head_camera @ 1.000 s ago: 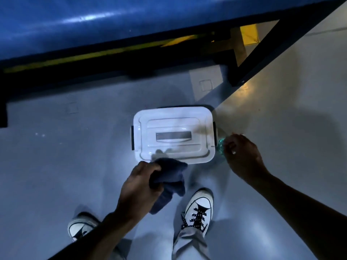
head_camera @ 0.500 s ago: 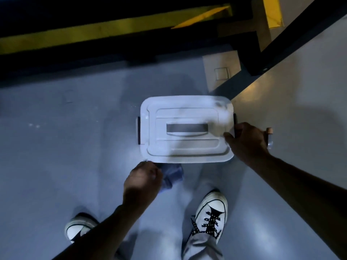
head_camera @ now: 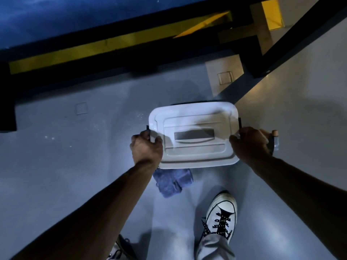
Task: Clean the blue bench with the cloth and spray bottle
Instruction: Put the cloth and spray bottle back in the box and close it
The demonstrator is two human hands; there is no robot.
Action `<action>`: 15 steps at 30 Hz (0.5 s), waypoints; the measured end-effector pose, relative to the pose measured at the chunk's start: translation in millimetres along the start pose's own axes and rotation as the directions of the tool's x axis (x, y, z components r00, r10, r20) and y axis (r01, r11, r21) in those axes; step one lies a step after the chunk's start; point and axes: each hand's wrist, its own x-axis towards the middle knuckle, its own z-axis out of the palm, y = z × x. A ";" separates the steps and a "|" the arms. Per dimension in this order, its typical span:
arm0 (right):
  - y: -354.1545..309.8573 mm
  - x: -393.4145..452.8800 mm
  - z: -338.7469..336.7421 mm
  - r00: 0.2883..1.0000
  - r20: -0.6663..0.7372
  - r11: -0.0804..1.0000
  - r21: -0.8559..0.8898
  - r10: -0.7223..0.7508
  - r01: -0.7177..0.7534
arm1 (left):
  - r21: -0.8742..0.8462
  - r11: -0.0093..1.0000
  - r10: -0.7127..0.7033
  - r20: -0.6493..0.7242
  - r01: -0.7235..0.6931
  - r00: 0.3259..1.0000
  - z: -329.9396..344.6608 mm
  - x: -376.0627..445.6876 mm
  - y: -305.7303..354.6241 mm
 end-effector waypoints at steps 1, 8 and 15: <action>-0.5 -1.2 0.7 1.000 0.004 1.000 0.027 0.005 -0.005 | -0.007 1.000 -0.005 -0.028 0.005 1.000 1.7 -0.8 -0.1; 1.1 -40.0 -14.1 0.997 -0.053 0.981 0.190 0.052 -0.041 | -0.050 0.998 0.048 -0.005 -0.048 0.999 -25.2 -23.6 5.5; 49.8 -129.7 -38.5 0.998 -0.062 0.991 0.137 -0.003 0.011 | -0.158 0.987 0.000 0.097 0.015 0.995 -52.2 -105.7 -28.5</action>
